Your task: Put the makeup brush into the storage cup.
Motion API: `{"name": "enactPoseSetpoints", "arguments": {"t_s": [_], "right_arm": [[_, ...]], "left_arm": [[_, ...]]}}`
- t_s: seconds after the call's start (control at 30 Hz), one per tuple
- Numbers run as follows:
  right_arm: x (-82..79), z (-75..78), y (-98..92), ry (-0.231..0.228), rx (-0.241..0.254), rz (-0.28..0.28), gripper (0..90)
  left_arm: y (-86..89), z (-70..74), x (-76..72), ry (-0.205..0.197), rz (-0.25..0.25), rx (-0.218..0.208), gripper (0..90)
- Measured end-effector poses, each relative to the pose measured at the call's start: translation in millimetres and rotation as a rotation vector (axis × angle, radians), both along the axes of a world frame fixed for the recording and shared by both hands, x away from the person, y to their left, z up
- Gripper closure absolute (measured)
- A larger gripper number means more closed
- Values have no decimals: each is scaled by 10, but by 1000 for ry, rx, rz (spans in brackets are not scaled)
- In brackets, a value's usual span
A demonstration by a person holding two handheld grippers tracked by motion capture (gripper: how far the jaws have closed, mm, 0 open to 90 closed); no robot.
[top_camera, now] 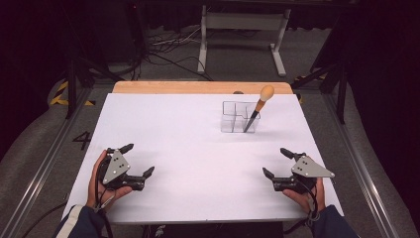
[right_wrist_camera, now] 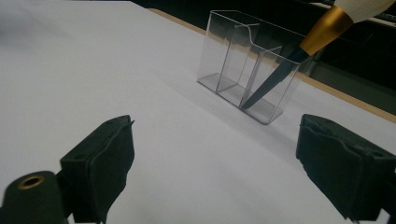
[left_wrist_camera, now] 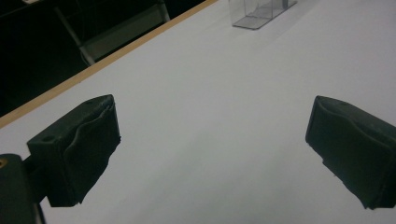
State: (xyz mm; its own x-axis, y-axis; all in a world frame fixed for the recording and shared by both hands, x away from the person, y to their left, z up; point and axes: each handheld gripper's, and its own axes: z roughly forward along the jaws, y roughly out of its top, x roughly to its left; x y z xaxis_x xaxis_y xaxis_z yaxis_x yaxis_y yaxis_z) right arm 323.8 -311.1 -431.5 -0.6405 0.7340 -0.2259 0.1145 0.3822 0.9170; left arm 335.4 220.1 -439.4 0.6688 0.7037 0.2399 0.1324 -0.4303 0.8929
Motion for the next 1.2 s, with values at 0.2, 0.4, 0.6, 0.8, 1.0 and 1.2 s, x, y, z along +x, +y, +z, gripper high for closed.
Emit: {"name": "enactPoseSetpoints", "arguments": {"t_s": [0.2,0.4,0.6,0.8,1.0,1.2], "right_arm": [[0,-2,2,0,-4,-2,118],[8,-10,-1,4,1,-6,118],[0,-18,2,3,-13,-5,116],[-14,12,-9,-18,2,-11,112],[-36,20,9,-34,-4,-16,61],[-55,44,14,-59,5,-40,51]], "left_arm": [[130,-43,-25,17,20,-15,37],[252,-93,-75,33,38,-23,38],[284,-130,-98,58,39,-71,41],[271,-100,-131,40,35,-107,42],[256,-85,-142,32,40,-112,34],[268,-75,-154,29,39,-127,26]]}}
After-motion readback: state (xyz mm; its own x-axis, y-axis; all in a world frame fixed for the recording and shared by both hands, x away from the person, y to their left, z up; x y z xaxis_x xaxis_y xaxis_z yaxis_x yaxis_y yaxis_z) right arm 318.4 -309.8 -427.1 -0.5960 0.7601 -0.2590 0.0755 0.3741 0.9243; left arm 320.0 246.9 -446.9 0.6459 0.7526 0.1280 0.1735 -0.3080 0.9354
